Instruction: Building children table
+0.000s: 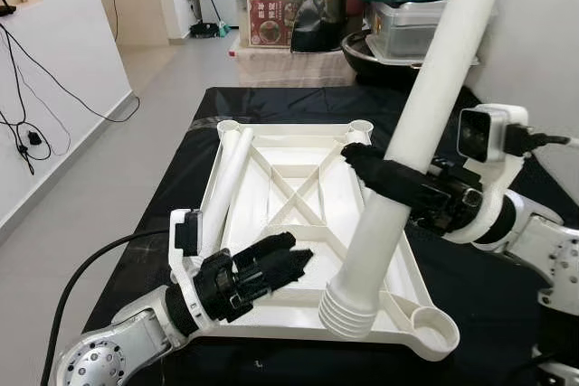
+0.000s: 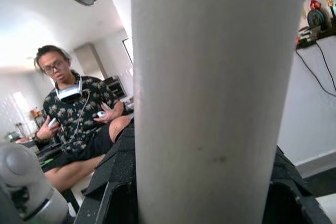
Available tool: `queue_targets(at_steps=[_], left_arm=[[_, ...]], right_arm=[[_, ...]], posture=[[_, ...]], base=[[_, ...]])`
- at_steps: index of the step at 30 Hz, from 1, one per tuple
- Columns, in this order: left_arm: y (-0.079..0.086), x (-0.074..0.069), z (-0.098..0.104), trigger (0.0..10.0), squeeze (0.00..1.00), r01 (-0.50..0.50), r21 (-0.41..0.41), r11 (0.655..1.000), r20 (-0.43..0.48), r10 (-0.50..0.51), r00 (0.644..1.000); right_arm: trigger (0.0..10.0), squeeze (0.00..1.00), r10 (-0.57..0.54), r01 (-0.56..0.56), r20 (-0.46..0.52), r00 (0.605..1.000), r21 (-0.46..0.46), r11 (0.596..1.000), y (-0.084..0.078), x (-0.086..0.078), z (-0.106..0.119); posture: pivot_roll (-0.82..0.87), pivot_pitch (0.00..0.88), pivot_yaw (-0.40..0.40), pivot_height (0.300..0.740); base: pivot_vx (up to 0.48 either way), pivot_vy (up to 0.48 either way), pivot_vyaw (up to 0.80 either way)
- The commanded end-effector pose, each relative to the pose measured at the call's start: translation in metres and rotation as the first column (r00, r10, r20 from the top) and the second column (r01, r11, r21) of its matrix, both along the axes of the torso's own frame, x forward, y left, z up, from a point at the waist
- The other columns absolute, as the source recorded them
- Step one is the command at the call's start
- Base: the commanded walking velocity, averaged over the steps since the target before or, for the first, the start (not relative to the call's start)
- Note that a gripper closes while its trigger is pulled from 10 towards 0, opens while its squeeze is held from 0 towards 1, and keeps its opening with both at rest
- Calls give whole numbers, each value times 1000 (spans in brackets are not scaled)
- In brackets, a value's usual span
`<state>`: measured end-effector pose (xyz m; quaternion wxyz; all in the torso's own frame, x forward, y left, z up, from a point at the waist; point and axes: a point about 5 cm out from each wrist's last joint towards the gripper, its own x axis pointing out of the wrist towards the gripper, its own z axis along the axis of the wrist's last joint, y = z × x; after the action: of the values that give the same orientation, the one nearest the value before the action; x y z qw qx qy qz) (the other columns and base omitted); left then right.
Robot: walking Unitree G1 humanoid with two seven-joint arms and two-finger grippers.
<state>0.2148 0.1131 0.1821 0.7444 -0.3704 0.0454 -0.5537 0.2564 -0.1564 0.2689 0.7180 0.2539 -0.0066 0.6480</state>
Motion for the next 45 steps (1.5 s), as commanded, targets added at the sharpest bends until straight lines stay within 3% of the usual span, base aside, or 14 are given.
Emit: queue_targets(at_steps=[1,9,11,19,23,32,38,40,45], left_arm=[[0,-2,-1,10000,0,26,52,998,16,-26,1000],[-1,-2,-5,10000,0,55,116,992,44,-60,997],[-3,3,-6,10000,0,58,152,987,73,-69,995],[-3,7,-5,10000,0,66,172,983,92,-83,992],[-6,12,-6,10000,0,81,209,975,114,-106,988],[-8,23,-4,10000,0,53,254,966,163,-96,982],[-10,25,-1,10000,0,82,290,953,201,-144,969],[-12,23,0,0,0,102,310,945,218,-175,960],[-13,19,1,0,0,128,315,940,242,-210,947]], right_arm=[[0,0,-6,7,18,1000,-23,1000,6,-1,-1],[0,0,-28,28,3,1000,-51,998,13,5,-5],[0,0,-20,20,-13,1000,-50,999,25,8,-5],[0,0,-12,11,-19,1000,-40,999,40,12,-3],[0,0,38,-40,-43,998,-30,999,59,11,-5],[0,0,56,-59,-66,996,-39,998,71,11,-7],[0,0,57,-61,-86,995,-50,997,78,12,-10],[0,0,55,-61,-94,994,-60,996,81,12,-13],[0,0,37,-45,-107,994,-73,996,82,13,-16]], posture=[[-104,0,-8,740],[-106,0,-4,740],[-107,0,6,740],[-106,0,16,740],[-105,0,18,740],[-108,0,21,740],[-109,0,22,740],[-109,0,22,740],[-110,0,22,740]], base=[[0,0,0],[0,0,0],[0,0,0],[0,0,0],[0,0,0],[0,0,0],[0,0,0],[0,0,0],[0,0,0]])
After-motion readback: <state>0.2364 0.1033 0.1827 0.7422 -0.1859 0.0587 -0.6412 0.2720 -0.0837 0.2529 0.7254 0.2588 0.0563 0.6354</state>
